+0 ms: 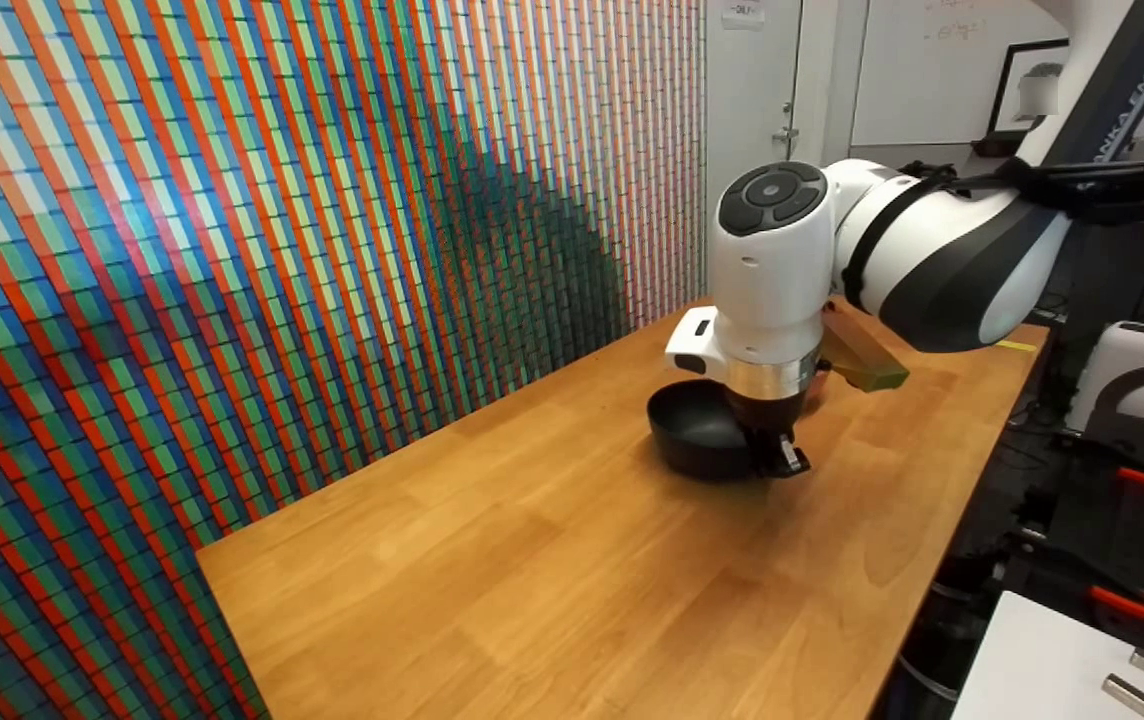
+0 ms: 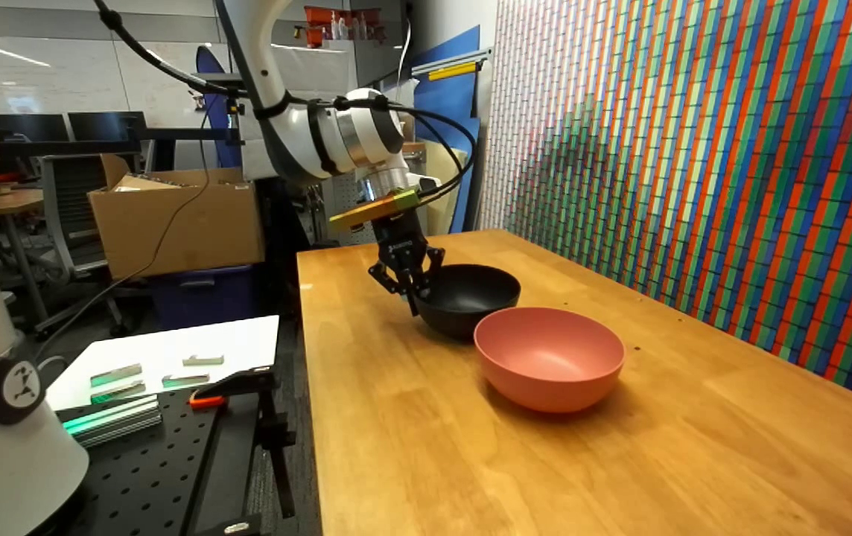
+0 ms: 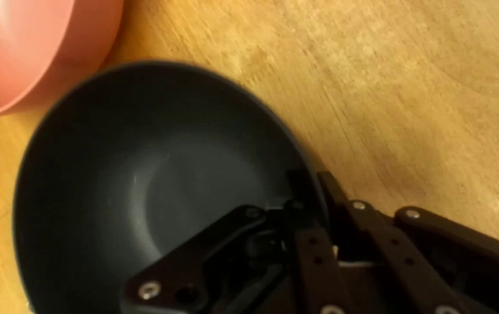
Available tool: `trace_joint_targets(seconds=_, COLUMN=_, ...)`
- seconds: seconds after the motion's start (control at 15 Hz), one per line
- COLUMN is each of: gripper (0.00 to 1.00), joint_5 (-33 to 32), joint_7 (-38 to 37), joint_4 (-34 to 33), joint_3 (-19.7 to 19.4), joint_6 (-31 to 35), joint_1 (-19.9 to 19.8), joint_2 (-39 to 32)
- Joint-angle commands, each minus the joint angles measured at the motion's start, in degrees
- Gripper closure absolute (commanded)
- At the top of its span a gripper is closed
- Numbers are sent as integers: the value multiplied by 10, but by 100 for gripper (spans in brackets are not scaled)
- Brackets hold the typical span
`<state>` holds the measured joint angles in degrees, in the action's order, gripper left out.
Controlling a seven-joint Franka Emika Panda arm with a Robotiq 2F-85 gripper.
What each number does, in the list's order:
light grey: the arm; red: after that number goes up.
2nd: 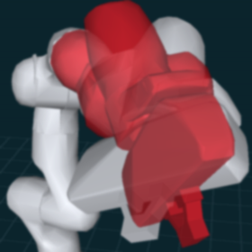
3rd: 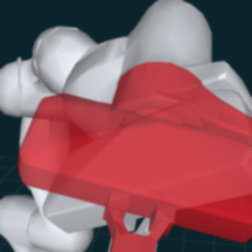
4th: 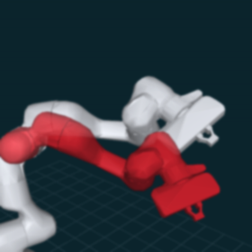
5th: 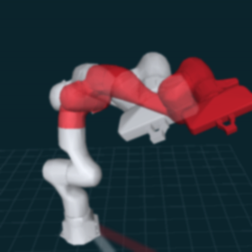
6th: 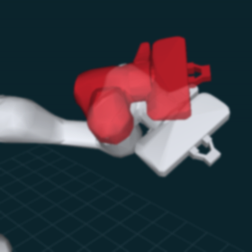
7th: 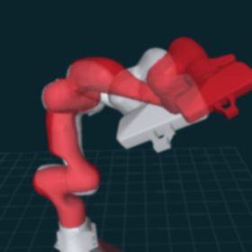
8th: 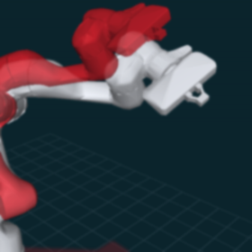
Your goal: Stack the bowls
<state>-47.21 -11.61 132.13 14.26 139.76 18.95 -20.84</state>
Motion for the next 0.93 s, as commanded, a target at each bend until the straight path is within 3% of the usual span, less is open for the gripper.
trace_joint_targets(seconds=0.0, gripper=100, joint_5=1, joint_7=10, joint_4=4, joint_3=-13, joint_6=6, joint_1=-2, joint_2=26)
trace_joint_targets(seconds=0.13, gripper=95, joint_5=5, joint_7=9, joint_4=12, joint_3=-16, joint_6=9, joint_1=-8, joint_2=43)
trace_joint_targets(seconds=0.87, gripper=95, joint_5=59, joint_7=-4, joint_4=31, joint_3=-54, joint_6=-5, joint_1=-68, joint_2=174)
